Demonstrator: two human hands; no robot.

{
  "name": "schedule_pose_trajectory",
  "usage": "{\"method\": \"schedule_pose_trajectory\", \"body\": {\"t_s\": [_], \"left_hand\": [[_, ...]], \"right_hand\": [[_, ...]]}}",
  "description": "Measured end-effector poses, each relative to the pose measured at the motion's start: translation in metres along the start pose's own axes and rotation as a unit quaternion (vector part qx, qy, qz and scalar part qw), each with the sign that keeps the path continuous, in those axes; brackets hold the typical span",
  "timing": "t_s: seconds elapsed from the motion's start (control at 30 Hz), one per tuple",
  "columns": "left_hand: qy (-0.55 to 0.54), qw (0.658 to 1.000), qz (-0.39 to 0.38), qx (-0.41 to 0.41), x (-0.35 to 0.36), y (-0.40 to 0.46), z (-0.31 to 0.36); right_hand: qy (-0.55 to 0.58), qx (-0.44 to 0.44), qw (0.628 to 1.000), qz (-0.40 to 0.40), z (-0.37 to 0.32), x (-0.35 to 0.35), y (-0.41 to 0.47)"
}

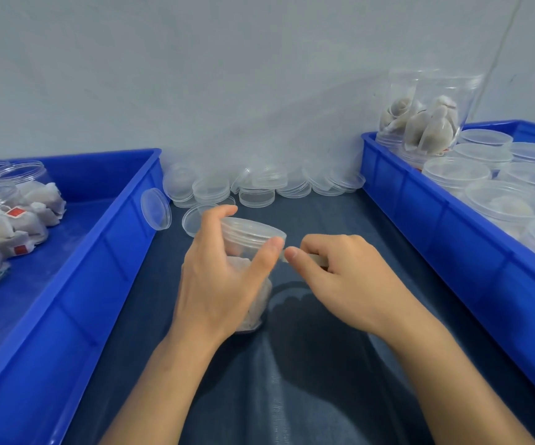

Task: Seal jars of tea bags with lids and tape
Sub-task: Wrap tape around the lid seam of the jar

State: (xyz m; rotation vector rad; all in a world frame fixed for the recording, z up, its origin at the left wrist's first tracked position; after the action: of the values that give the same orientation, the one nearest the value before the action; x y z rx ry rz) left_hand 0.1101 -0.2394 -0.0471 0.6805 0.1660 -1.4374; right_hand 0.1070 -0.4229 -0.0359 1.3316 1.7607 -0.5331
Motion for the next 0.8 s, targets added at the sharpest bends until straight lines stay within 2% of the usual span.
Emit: {"method": "schedule_pose_trajectory", "body": {"t_s": [0.47,0.63,0.8], "left_hand": [[0.008,1.000,-0.005,-0.001,0.001,0.004,-0.001],[-0.005,1.000,-0.007,-0.009,0.000,0.003,-0.001],[-0.003,1.000,0.004,-0.007,0.000,0.002,0.001]], "right_hand": [[-0.142,0.004,0.990,-0.015,-0.008,-0.006,-0.003],[-0.104,0.002,0.994,0.033,-0.004,-0.013,-0.004],[-0.072,0.005,0.997,0.025,0.001,-0.007,0.000]]}}
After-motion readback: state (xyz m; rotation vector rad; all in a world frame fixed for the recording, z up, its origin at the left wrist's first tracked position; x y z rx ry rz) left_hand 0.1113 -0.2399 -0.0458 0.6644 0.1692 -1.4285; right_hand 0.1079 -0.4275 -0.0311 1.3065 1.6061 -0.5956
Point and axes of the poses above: each hand's wrist, its own y-axis towards the middle knuckle, its own x-axis out of the palm, z = x × y, the point moved 9 cm from there along y, towards the middle knuckle, and after that the axes turned 11 degrees about -z, right-handed, at the moved point
